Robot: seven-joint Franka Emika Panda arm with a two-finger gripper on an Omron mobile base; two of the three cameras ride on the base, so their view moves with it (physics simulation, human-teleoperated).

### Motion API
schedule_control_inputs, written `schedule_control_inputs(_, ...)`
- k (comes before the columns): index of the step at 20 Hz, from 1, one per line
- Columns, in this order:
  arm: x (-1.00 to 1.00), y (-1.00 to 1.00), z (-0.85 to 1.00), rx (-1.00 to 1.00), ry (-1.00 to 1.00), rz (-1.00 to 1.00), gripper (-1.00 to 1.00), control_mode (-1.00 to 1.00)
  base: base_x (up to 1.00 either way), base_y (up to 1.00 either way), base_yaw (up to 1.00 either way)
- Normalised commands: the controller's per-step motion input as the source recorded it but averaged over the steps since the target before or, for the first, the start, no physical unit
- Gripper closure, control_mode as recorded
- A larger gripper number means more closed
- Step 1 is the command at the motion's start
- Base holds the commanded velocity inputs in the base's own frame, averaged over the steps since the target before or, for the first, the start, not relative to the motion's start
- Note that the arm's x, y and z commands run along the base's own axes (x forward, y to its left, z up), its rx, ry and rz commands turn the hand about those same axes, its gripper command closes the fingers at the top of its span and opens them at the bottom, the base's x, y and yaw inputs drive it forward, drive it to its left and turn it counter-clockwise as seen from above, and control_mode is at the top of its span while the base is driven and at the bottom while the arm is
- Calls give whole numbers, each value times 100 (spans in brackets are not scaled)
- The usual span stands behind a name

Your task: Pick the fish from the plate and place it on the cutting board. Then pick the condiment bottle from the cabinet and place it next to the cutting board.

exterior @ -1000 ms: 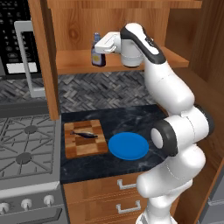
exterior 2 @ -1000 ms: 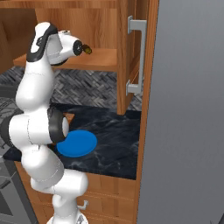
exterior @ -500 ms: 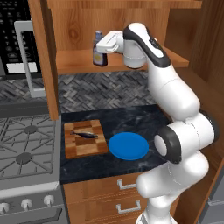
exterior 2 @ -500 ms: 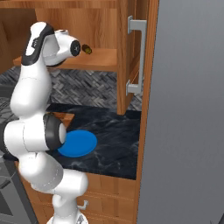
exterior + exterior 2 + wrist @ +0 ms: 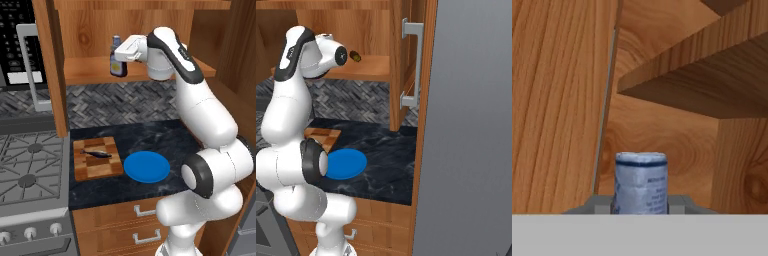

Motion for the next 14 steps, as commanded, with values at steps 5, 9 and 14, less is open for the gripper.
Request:
schedule_control_inputs(5, -37, -14, 0, 0, 3, 0, 100, -100, 0, 0, 0)
schedule_control_inputs(9, -33, -7, 0, 6, 7, 0, 100, -100, 0, 0, 0)
schedule_control_inputs(14, -30, -3, 0, 7, 7, 0, 100, -100, 0, 0, 0)
